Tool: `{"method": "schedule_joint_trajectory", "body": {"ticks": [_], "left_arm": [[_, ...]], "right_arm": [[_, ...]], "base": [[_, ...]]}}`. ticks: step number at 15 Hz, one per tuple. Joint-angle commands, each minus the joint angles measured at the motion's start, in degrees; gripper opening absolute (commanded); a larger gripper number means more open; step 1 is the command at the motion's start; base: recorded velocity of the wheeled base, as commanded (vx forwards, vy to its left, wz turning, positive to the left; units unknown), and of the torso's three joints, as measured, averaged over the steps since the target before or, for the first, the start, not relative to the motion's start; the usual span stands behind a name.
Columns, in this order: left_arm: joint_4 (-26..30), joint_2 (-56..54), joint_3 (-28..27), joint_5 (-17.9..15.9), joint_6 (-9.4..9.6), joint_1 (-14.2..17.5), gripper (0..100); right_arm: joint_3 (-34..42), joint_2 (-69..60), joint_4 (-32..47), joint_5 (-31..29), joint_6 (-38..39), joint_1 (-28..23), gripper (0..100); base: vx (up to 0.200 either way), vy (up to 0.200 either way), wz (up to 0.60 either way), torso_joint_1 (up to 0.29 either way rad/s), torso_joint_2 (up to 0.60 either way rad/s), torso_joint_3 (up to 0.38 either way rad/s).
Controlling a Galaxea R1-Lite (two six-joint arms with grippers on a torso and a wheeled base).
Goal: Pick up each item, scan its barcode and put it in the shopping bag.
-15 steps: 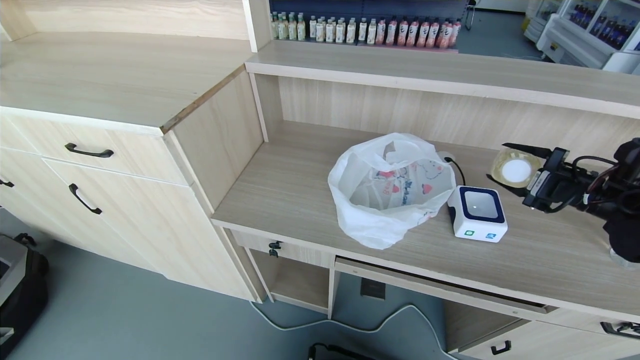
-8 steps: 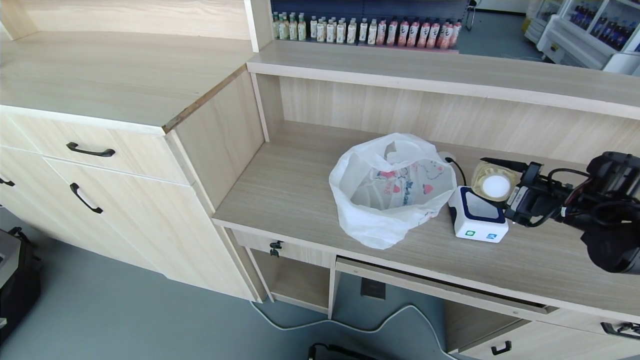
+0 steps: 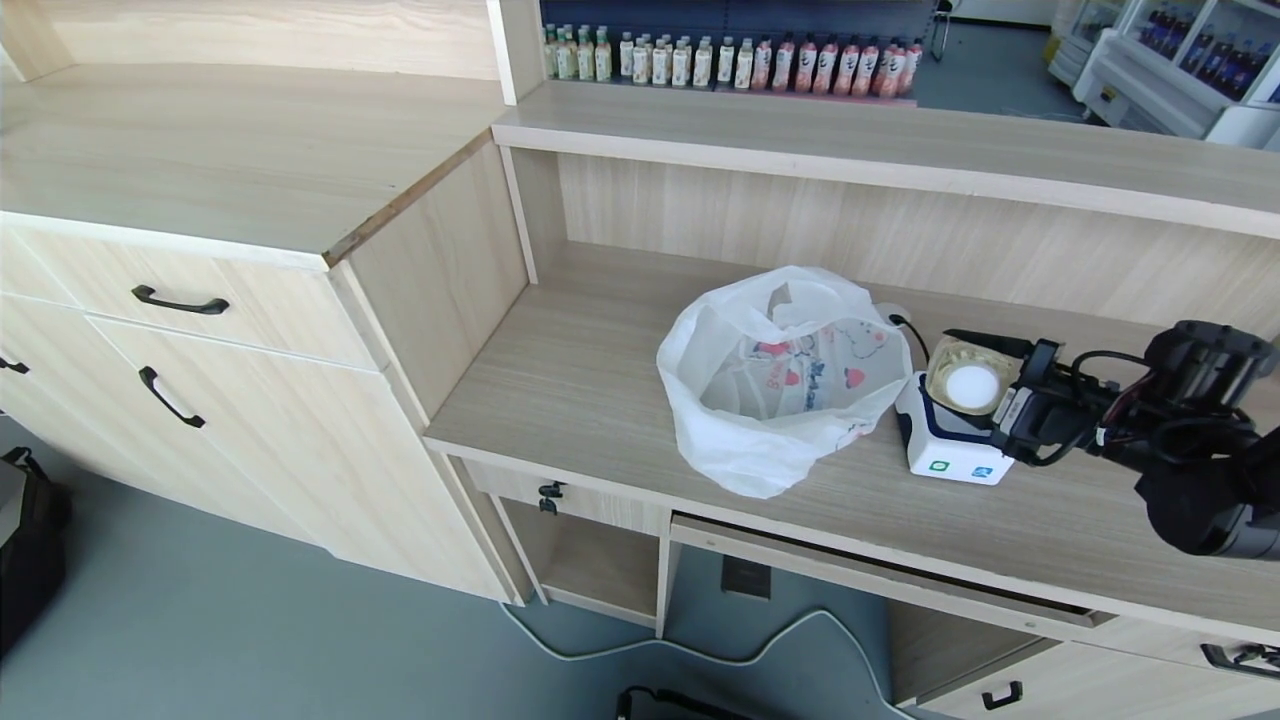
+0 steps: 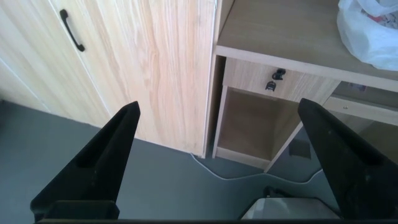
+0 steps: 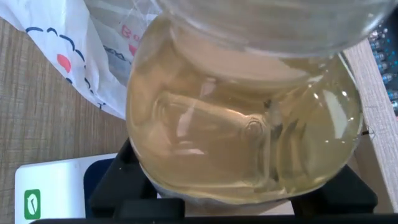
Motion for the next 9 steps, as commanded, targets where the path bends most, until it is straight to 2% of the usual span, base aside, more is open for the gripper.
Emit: {"method": "schedule_joint_trajectory", "body": {"ticks": [1, 6, 9], "left_arm": [[0.0, 0.0, 0.0, 0.0, -0.02, 0.0, 100], [0.0, 0.0, 0.0, 0.0, -0.02, 0.0, 100], [0.0, 0.0, 0.0, 0.0, -0.02, 0.0, 100]], "right_arm": [[0.0, 0.9, -0.1, 0.0, -0.1, 0.0, 0], [-0.5, 1.9, -0.2, 0.0, -0.1, -0.1, 0], [-0.4, 2.9, -3.4, -0.1, 0.3, -0.1, 0]], "base": [[0.0, 0.0, 0.0, 0.0, 0.0, 0.0], [0.0, 0.0, 0.0, 0.0, 0.0, 0.0], [0.0, 0.0, 0.0, 0.0, 0.0, 0.0]]}}
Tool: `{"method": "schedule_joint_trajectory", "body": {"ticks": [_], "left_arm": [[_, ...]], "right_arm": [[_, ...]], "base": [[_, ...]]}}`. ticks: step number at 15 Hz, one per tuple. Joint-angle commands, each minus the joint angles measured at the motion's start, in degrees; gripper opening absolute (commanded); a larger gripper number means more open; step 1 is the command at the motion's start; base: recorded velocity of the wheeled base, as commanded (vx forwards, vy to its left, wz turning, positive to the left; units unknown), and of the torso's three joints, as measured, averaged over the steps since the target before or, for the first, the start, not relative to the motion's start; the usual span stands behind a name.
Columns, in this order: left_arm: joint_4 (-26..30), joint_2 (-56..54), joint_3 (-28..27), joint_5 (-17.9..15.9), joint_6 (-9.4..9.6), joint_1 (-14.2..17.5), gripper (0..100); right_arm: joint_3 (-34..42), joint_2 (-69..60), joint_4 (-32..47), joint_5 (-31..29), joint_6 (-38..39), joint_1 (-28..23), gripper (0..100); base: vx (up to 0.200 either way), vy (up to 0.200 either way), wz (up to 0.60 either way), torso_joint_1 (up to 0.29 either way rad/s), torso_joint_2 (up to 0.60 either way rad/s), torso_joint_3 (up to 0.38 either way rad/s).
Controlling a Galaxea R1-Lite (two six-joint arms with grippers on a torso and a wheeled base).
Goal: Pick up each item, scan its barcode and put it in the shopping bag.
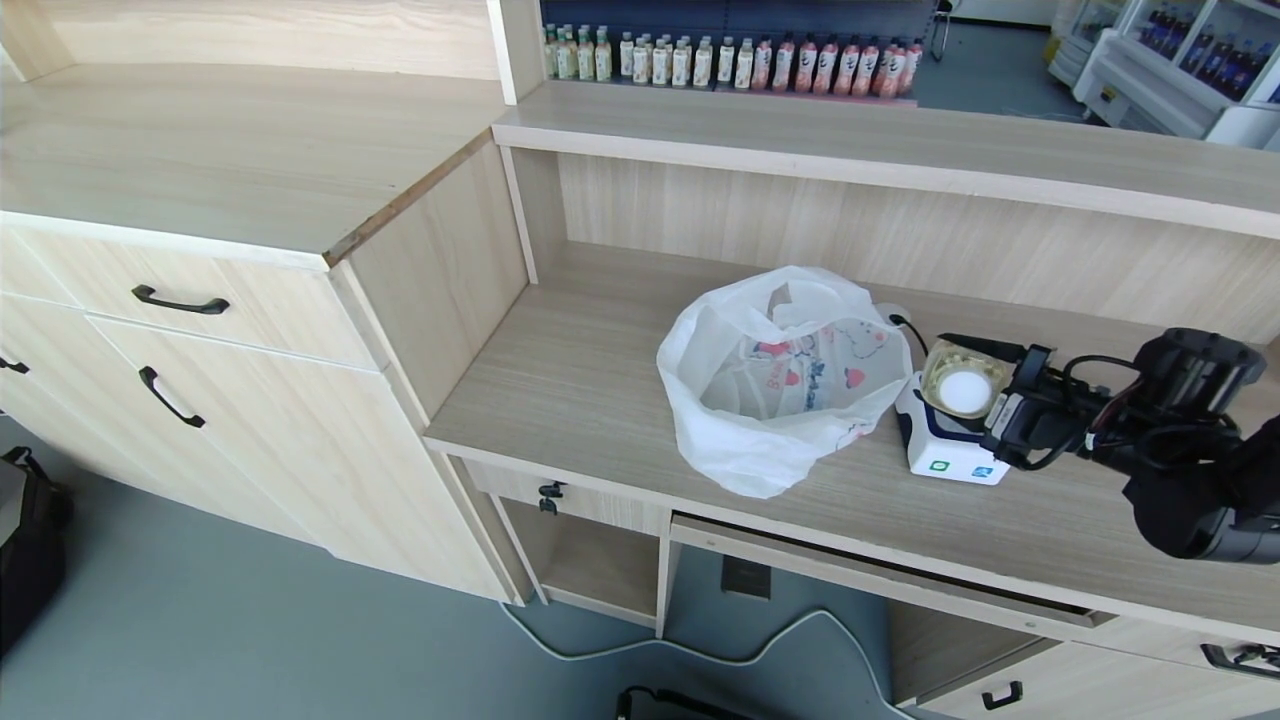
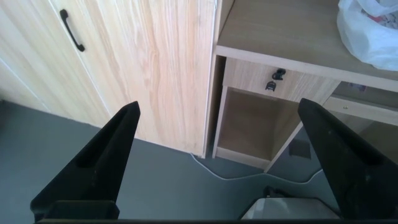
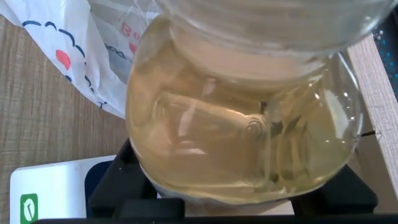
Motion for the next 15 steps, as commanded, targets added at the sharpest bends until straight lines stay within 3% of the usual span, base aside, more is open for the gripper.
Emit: {"method": "schedule_joint_trajectory", "body": {"ticks": [1, 3, 5, 7, 10, 13, 15], "left_arm": [[0.0, 0.0, 0.0, 0.0, -0.03, 0.0, 100], [0.0, 0.0, 0.0, 0.0, -0.03, 0.0, 100], [0.0, 0.0, 0.0, 0.0, -0.03, 0.0, 100], [0.0, 0.0, 0.0, 0.0, -0.03, 0.0, 100], [0.0, 0.0, 0.0, 0.0, -0.03, 0.0, 100], [0.0, 0.0, 0.0, 0.0, -0.03, 0.0, 100], [0.0, 0.0, 0.0, 0.0, -0.03, 0.0, 100]], "right_arm": [[0.2, 0.7, -0.4, 0.0, 0.1, 0.1, 0], [0.2, -0.2, -0.4, 0.0, 1.5, 0.0, 0], [-1.9, -4.2, -0.5, -0.1, 9.6, 0.0, 0], [0.2, -15.1, 1.2, -3.6, 26.0, -2.5, 0], [6.0, -26.0, 4.5, -10.7, 38.9, -6.6, 0], [8.4, -31.1, 14.8, -18.8, 41.0, -8.8, 0], [9.3, -32.8, 16.9, -22.5, 41.4, -9.2, 0]], "base": [[0.0, 0.0, 0.0, 0.0, 0.0, 0.0], [0.0, 0.0, 0.0, 0.0, 0.0, 0.0], [0.0, 0.0, 0.0, 0.0, 0.0, 0.0], [0.0, 0.0, 0.0, 0.0, 0.0, 0.0], [0.0, 0.0, 0.0, 0.0, 0.0, 0.0], [0.0, 0.0, 0.0, 0.0, 0.0, 0.0], [0.0, 0.0, 0.0, 0.0, 0.0, 0.0]]}}
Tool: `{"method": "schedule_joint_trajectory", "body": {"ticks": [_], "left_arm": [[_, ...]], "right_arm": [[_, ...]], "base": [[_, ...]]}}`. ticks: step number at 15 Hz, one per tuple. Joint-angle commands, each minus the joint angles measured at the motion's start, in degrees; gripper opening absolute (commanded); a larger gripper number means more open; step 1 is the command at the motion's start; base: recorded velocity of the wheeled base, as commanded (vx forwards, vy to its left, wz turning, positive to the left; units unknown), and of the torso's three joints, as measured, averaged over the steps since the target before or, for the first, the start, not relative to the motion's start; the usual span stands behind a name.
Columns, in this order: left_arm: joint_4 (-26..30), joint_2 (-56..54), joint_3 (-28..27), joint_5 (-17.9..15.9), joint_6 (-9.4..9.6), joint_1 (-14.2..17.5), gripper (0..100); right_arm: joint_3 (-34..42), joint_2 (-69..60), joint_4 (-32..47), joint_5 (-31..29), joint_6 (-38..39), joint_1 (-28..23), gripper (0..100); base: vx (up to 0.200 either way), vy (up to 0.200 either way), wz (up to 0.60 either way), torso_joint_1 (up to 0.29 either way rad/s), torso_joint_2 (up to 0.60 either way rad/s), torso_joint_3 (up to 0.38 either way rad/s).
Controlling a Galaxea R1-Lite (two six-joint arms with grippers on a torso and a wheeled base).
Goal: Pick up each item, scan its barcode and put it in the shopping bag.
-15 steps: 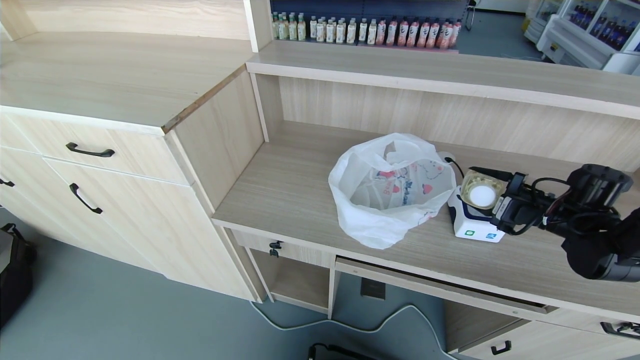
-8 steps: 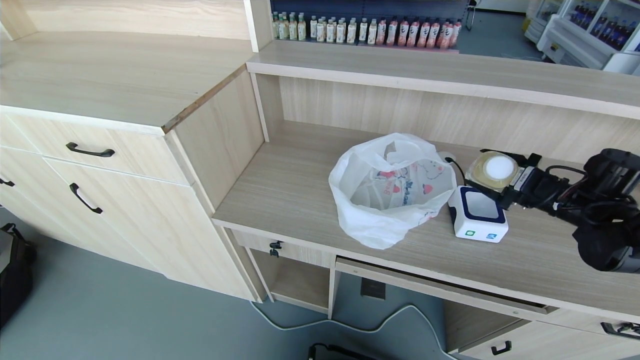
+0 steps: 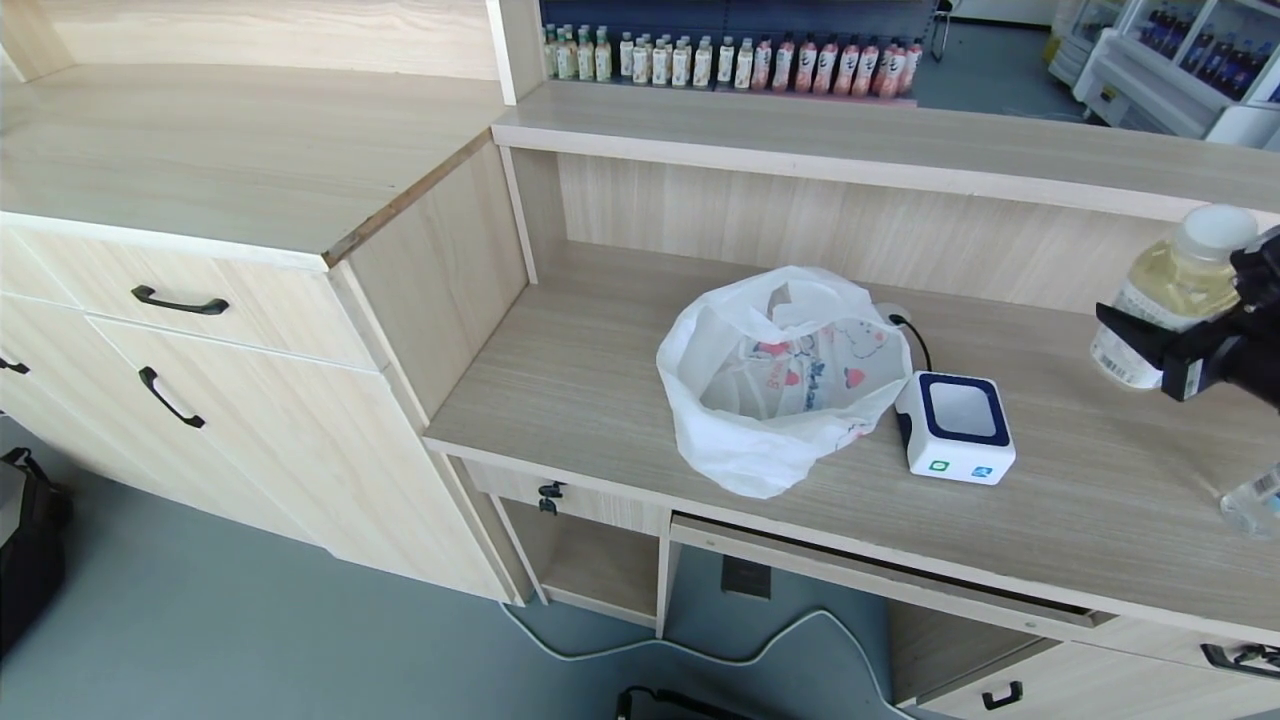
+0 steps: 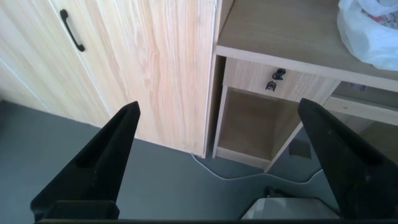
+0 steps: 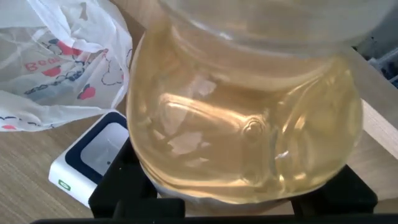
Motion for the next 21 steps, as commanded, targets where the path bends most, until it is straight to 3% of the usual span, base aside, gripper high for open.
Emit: {"method": "schedule_joint_trajectory", "body": {"ticks": [1, 3, 8, 11, 15, 17, 21], "left_arm": [[0.0, 0.0, 0.0, 0.0, -0.02, 0.0, 100], [0.0, 0.0, 0.0, 0.0, -0.02, 0.0, 100], [0.0, 0.0, 0.0, 0.0, -0.02, 0.0, 100], [0.0, 0.0, 0.0, 0.0, -0.02, 0.0, 100], [0.0, 0.0, 0.0, 0.0, -0.02, 0.0, 100], [0.0, 0.0, 0.0, 0.0, -0.02, 0.0, 100], [0.0, 0.0, 0.0, 0.0, -0.02, 0.0, 100]], "right_arm": [[1.7, -4.6, 0.3, -1.7, 0.6, -0.6, 0], [3.4, -5.8, 0.4, -3.7, 0.8, -0.6, 0], [1.9, -4.1, -1.5, -6.2, 1.5, 1.7, 0], [-6.3, 6.2, -4.6, -15.7, 5.4, 11.1, 0], [-14.9, 19.7, 0.1, -15.6, 14.1, 12.1, 0], [-20.9, 25.0, 0.3, -15.7, 22.0, 13.6, 0], [-22.2, 30.3, 0.2, -15.6, 27.2, 14.5, 0]], "base": [[0.0, 0.0, 0.0, 0.0, 0.0, 0.0], [0.0, 0.0, 0.0, 0.0, 0.0, 0.0], [0.0, 0.0, 0.6, 0.002, 0.0, -0.001], [0.0, 0.0, 0.6, 0.004, 0.0, -0.001], [0.0, 0.0, 0.0, 0.0, 0.0, 0.0], [0.0, 0.0, 0.0, 0.0, 0.0, 0.0], [0.0, 0.0, 0.0, 0.0, 0.0, 0.0]]}}
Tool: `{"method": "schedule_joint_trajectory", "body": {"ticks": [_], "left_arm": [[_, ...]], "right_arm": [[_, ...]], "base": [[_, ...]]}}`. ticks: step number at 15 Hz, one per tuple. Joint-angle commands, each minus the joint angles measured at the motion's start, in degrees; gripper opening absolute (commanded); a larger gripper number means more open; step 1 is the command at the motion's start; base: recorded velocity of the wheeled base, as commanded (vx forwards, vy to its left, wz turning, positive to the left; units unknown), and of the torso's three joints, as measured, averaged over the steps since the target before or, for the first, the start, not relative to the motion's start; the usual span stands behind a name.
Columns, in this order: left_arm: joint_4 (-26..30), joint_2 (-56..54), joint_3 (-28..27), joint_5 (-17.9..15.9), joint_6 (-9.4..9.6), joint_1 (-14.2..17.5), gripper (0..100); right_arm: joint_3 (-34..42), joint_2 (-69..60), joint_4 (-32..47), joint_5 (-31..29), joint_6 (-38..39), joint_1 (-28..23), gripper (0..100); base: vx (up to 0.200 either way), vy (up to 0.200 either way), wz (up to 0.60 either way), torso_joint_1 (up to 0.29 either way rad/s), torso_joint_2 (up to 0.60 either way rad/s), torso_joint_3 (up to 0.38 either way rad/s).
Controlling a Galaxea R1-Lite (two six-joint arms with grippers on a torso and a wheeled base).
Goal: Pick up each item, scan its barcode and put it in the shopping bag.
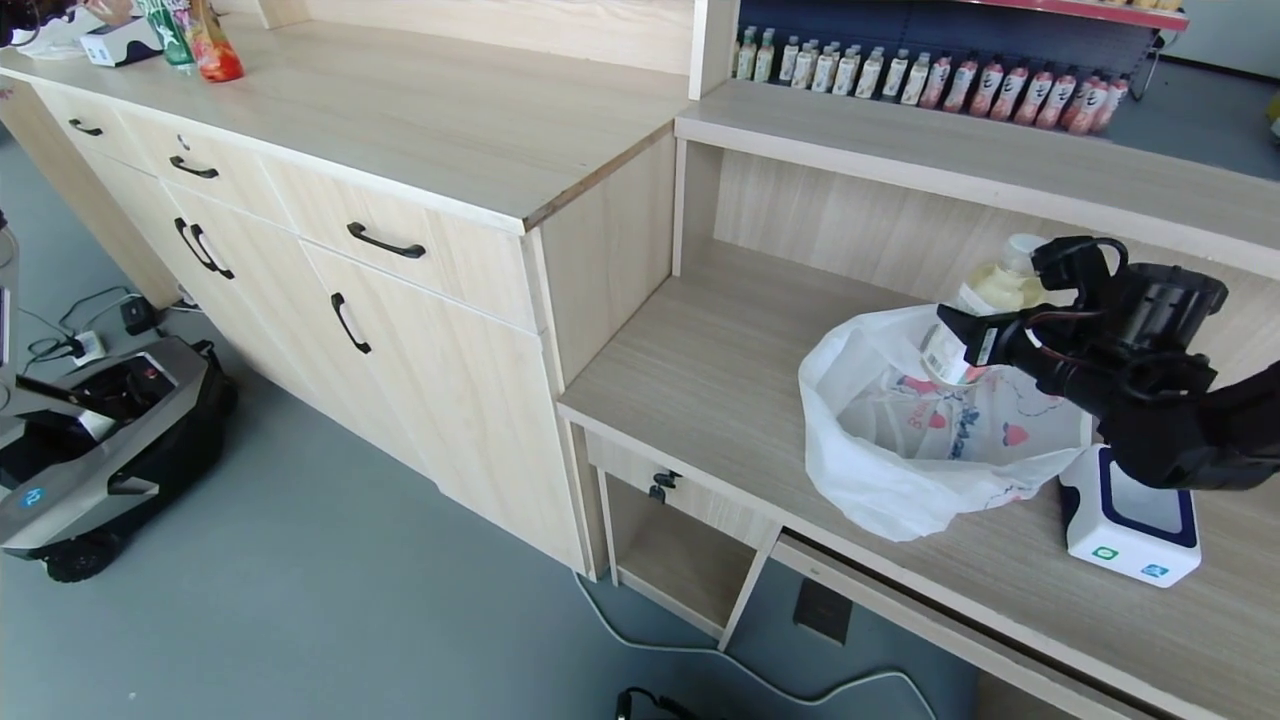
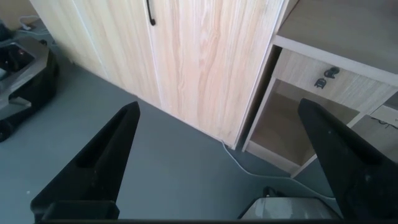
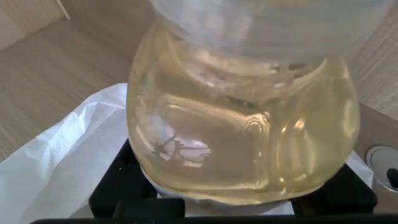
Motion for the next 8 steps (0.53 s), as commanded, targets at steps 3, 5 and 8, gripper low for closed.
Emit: {"method": "schedule_joint_trajectory", "body": {"ticks": [3, 5, 8], "left_arm": [[0.0, 0.0, 0.0, 0.0, -0.03, 0.0, 100], [0.0, 0.0, 0.0, 0.0, -0.03, 0.0, 100], [0.0, 0.0, 0.0, 0.0, -0.03, 0.0, 100]], "right_arm": [[-4.2, 7.8, 0.0, 0.1, -0.4, 0.5, 0], [-5.8, 8.9, -0.1, 0.1, -2.0, 0.6, 0], [-5.7, 9.8, -0.6, 0.0, -3.4, 0.8, 0]], "base": [[0.0, 0.0, 0.0, 0.0, 0.0, 0.0], [0.0, 0.0, 0.0, 0.0, 0.0, 0.0], [0.0, 0.0, 0.0, 0.0, 0.0, 0.0]]}}
